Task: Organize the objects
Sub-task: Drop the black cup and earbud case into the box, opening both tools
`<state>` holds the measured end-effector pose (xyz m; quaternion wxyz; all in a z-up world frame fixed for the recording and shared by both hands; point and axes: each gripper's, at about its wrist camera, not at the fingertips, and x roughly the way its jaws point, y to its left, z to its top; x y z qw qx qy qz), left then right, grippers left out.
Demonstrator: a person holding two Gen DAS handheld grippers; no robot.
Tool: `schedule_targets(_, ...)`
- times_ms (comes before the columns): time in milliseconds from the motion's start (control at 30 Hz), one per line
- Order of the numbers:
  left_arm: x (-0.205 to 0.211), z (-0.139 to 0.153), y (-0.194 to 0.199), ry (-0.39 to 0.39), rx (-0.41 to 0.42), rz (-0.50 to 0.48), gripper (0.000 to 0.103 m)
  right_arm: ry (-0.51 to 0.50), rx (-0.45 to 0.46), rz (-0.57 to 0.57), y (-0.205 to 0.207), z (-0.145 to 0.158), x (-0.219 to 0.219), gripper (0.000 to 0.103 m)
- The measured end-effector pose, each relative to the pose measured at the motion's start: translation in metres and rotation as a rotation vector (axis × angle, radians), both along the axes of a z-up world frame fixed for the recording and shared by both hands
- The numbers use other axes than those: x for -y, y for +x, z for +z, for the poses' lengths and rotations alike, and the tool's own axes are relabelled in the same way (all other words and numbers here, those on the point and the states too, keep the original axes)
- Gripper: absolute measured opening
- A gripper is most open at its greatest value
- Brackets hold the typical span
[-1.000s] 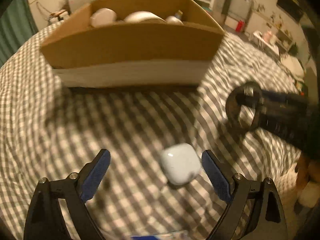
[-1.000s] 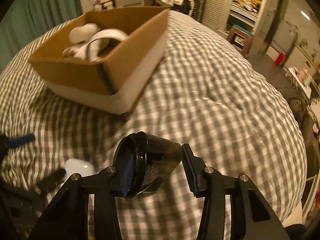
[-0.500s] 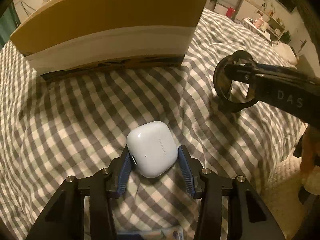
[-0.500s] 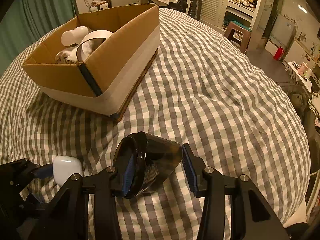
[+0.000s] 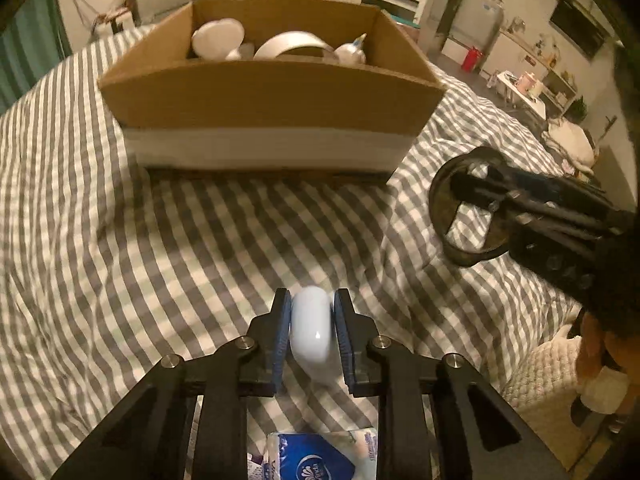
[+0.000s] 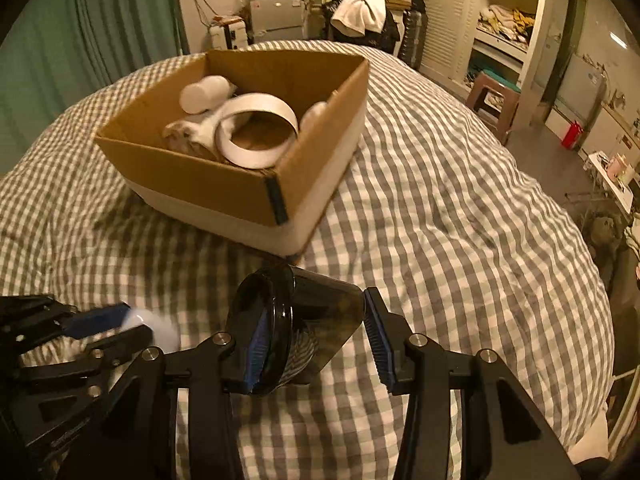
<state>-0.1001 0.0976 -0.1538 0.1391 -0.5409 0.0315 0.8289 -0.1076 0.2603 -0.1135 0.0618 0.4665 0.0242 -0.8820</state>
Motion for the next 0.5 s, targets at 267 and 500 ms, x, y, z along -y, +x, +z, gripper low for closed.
schedule_targets(267, 0.013, 0.009, 0.003, 0.018, -0.023, 0.004, 0.022, -0.005, -0.012, -0.003, 0.001, 0.004, 0.002, 0.044)
schedule_targets(500, 0.020, 0.041, -0.008, 0.044, -0.087, 0.027, 0.022, -0.016, -0.040, 0.003, 0.004, 0.017, 0.002, 0.044)
